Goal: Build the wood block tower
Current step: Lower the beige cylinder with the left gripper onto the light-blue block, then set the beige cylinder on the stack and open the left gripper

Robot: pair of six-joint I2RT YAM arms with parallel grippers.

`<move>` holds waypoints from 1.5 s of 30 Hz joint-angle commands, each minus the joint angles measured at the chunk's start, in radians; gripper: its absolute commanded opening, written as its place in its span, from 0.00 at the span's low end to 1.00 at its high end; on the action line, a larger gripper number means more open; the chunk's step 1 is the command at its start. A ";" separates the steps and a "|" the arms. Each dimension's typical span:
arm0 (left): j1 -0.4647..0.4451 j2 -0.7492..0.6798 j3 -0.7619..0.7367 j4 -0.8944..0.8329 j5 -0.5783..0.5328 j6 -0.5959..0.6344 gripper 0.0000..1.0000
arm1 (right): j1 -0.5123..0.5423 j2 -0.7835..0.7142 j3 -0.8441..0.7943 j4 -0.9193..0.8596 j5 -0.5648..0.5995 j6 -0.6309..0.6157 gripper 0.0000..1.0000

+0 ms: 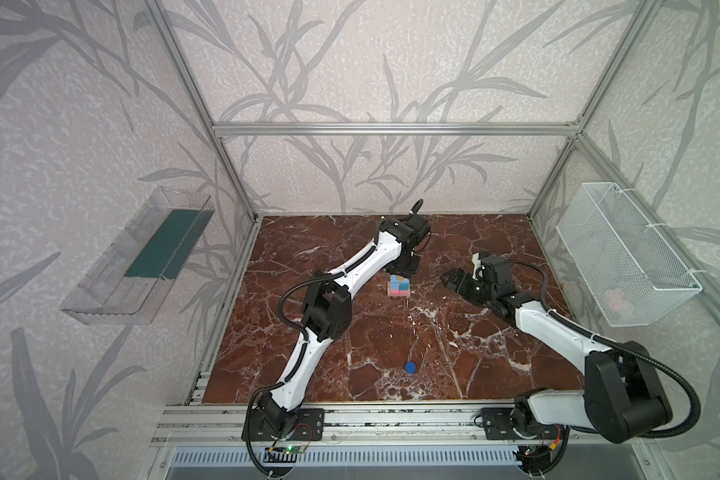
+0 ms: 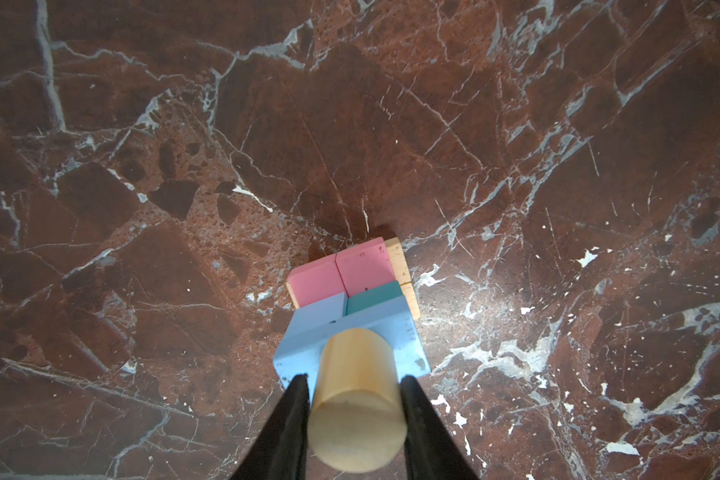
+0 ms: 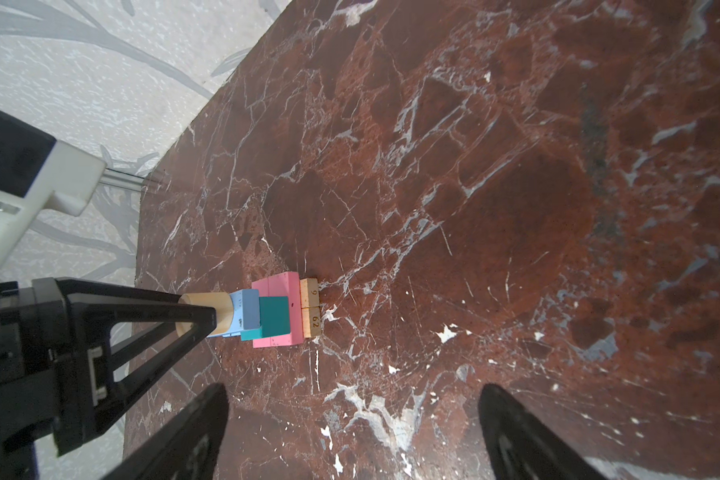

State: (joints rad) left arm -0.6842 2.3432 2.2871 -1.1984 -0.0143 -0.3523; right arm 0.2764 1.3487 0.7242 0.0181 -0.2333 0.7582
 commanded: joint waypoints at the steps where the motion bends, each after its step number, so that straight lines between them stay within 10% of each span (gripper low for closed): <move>1: 0.005 0.017 0.027 -0.039 -0.018 -0.001 0.37 | -0.005 0.009 0.003 0.020 -0.012 0.003 0.94; 45: 0.005 0.033 0.061 -0.044 -0.011 -0.005 0.40 | -0.005 0.027 0.009 0.032 -0.023 0.006 0.94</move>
State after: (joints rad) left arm -0.6842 2.3550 2.3116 -1.2034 -0.0242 -0.3531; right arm 0.2764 1.3613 0.7242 0.0334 -0.2455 0.7631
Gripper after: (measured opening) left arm 0.397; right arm 0.940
